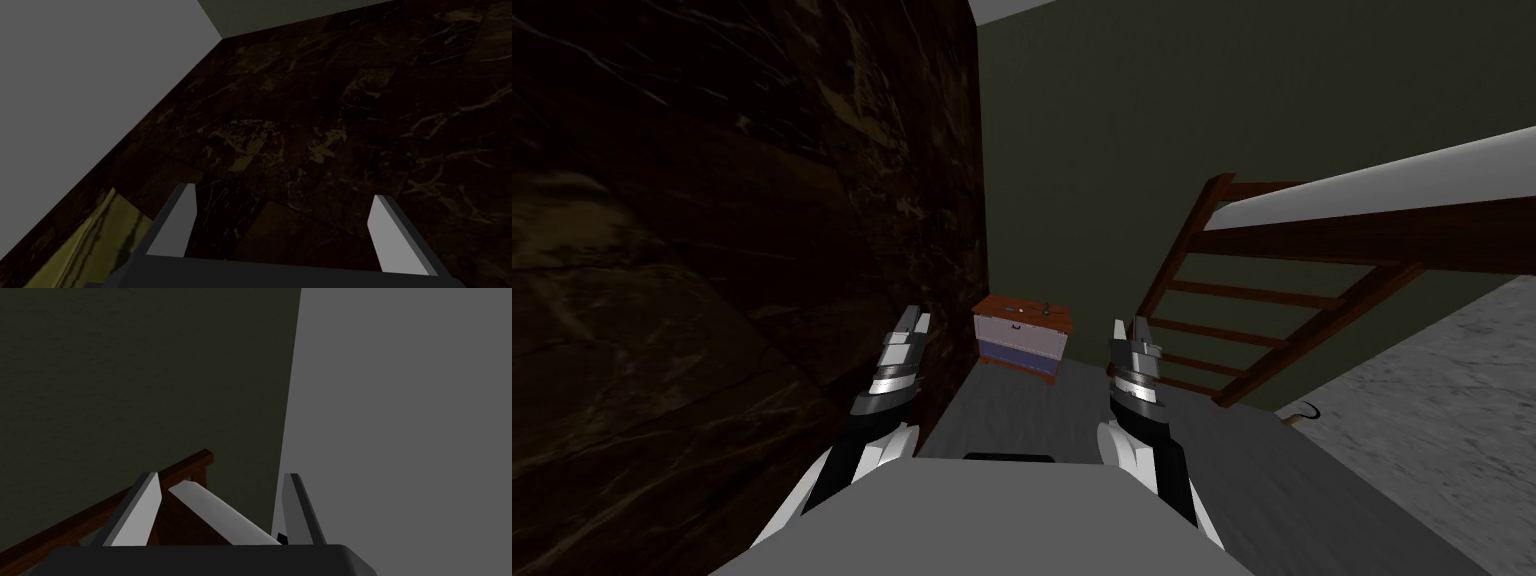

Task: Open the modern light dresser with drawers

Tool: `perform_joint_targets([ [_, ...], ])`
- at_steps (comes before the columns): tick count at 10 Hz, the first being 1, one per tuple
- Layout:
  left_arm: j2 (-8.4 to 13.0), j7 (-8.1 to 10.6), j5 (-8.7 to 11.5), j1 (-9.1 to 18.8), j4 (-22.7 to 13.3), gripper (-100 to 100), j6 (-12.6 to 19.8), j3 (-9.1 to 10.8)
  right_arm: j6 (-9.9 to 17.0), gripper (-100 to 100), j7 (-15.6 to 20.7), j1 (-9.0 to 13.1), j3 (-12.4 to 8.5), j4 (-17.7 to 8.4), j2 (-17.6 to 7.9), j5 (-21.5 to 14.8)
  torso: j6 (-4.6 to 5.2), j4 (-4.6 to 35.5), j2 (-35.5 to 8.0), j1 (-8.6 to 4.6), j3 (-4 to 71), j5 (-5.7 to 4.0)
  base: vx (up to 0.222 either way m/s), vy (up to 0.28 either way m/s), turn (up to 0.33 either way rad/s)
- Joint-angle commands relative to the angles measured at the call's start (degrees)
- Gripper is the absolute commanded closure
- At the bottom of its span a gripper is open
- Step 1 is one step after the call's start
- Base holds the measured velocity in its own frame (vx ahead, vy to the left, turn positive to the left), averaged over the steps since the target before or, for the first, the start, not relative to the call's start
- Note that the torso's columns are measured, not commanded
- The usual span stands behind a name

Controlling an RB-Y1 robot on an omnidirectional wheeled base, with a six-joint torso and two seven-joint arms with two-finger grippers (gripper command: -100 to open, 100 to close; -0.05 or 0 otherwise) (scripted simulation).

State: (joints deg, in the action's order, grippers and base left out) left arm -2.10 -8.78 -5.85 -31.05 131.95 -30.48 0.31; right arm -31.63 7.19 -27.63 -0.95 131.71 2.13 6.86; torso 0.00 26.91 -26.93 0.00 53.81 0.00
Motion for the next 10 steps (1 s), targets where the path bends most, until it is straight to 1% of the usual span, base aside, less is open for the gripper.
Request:
perform_joint_targets([
  [1, 0.0, 0.0, 0.0, 0.0, 0.0, 0, 0.0, 0.0, 0.0, 0, 0.0, 0.0, 0.0, 0.0, 0.0, 0.0, 0.0, 4.23, -4.23, 0.0, 8.46, 0.0, 0.0, 0.0, 0.0],
  [2, 0.0, 0.0, 0.0, 0.0, 0.0, 0, 0.0, 0.0, 0.0, 0, 0.0, 0.0, 0.0, 0.0, 0.0, 0.0, 0.0, 8.46, -8.46, 0.0, 16.92, 0.0, 0.0, 0.0, 0.0],
  [3, 2.56, -0.24, -0.17, 0.21, -1.42, -100, -0.75, 0.01, 0.0, 0, 0.0, 0.0, 0.0, 0.0, 0.0, 0.0, 0.0, 12.69, -12.69, 0.0, 25.38, 0.0, 0.036, -0.006, -0.008],
  [4, 3.75, -0.39, -0.28, 0.36, -2.36, -100, -1.25, 0.01, 0.0, 0, 0.0, -0.01, 0.0, -0.02, 0.0, 0.0, 0.0, 14.55, -14.53, 0.0, 29.37, 0.01, 0.053, -0.006, -0.009],
  [5, 4.94, -0.58, -0.41, 0.53, -3.51, -100, -1.84, 0.02, 0.0, 0, 0.0, -0.01, 0.0, -0.02, 0.0, 0.0, 0.0, 15.1, -15.03, 0.01, 30.52, 0.01, 0.07, -0.017, -0.009],
  [7, 7.08, -1.04, -0.74, 0.96, -6.35, -100, -3.32, 0.04, 0.0, 0, 0.0, -0.02, 0.0, -0.02, 0.0, 0.0, 0.0, 15.32, -15.26, -0.06, 30.8, -0.02, 0.081, -0.03, -0.009],
  [10, 9.6, -1.94, -1.37, 1.79, -11.35, -100, -6.18, 0.07, 0.0, 0, 0.0, -0.02, 0.0, -0.02, 0.0, 0.0, 0.0, 15.36, -15.32, 0.01, 30.78, 0.01, 0.109, -0.024, -0.014],
])
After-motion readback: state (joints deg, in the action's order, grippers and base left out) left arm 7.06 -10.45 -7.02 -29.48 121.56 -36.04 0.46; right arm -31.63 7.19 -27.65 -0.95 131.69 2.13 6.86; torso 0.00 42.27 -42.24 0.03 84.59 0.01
